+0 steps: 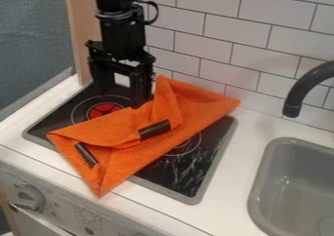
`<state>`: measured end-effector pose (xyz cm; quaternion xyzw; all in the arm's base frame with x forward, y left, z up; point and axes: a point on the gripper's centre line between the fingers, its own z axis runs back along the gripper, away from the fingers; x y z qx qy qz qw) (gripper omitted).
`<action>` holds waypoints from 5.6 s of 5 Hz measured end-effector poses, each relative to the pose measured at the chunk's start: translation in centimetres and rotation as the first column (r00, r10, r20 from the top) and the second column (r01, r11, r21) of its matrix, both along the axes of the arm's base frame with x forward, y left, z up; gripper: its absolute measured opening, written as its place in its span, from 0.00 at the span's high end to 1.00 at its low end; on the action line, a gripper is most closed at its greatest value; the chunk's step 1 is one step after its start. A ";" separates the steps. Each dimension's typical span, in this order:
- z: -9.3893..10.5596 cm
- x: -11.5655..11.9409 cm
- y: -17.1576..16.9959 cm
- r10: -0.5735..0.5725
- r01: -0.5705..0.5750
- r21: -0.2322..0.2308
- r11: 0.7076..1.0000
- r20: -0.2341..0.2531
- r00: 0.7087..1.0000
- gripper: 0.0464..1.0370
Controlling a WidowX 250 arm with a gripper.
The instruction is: Fold the cloth from the bottom left to the bottom right
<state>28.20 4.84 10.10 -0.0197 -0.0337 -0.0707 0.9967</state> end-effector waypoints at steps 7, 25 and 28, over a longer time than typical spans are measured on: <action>-5.5 -3.9 9.4 0.398 -0.362 0.231 0.903 -0.137 0.907 0.04; -3.6 4.4 -5.5 -0.179 0.181 0.049 0.982 -0.034 0.983 1.00; -7.1 4.3 -9.0 -0.291 0.297 0.066 0.953 -0.085 0.953 0.97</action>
